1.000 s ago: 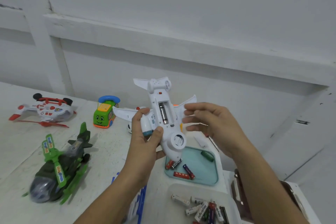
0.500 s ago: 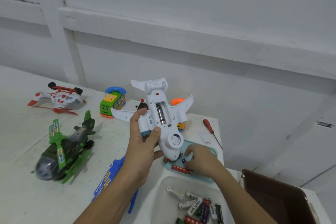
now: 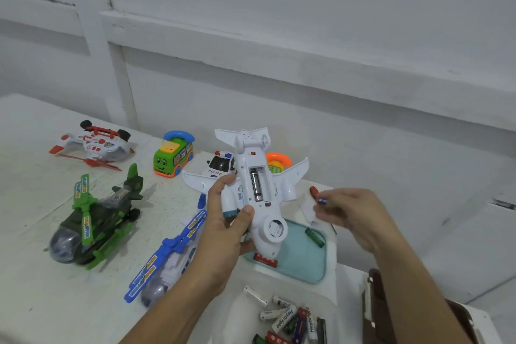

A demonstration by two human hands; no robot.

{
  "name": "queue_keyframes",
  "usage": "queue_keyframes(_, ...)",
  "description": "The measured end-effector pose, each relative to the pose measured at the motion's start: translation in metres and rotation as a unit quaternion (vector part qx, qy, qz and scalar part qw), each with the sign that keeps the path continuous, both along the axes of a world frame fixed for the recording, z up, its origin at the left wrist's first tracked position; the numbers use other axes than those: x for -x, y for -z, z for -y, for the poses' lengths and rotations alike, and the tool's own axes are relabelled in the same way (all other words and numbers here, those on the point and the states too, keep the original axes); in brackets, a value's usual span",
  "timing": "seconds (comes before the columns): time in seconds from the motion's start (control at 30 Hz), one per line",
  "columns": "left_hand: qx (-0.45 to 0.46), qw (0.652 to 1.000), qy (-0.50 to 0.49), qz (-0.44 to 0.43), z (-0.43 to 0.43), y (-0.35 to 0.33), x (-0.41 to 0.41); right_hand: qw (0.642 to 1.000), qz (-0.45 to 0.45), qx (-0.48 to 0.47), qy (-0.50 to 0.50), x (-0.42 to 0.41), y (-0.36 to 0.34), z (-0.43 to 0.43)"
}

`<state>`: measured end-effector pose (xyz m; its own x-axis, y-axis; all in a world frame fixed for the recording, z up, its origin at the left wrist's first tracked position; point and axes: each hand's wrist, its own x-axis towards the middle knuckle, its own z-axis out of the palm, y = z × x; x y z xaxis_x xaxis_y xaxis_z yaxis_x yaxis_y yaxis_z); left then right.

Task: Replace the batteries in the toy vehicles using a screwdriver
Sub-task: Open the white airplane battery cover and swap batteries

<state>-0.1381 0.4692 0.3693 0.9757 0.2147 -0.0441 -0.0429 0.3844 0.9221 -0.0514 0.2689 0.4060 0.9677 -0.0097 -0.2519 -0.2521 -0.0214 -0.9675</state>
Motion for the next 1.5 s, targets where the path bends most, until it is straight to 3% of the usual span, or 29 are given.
queue_keyframes(0.27, -0.004, 1.000, 0.018, -0.012, 0.016, 0.001, -0.002, 0.991, 0.117, 0.009, -0.060, 0.011, -0.050, 0.005)
queue_keyframes(0.67, -0.015, 0.999, 0.047, 0.004, 0.028, -0.001, -0.005, 0.974, 0.181, 0.079, -0.113, 0.020, -0.042, -0.032)
queue_keyframes(0.9, -0.028, 0.998, 0.052, 0.005, 0.028, -0.002, -0.007, 0.934, 0.258, 0.235, -0.078, 0.026, -0.035, -0.057)
queue_keyframes(1.23, -0.029, 0.998, 0.059, 0.017, 0.021, 0.000, -0.006, 0.903, 0.255, 0.330, -0.099, 0.031, -0.032, -0.065)
queue_keyframes(1.5, -0.035, 0.997, 0.066, 0.020, 0.018, -0.001, -0.002, 0.898, 0.253, 0.354, -0.066, 0.036, -0.026, -0.073)
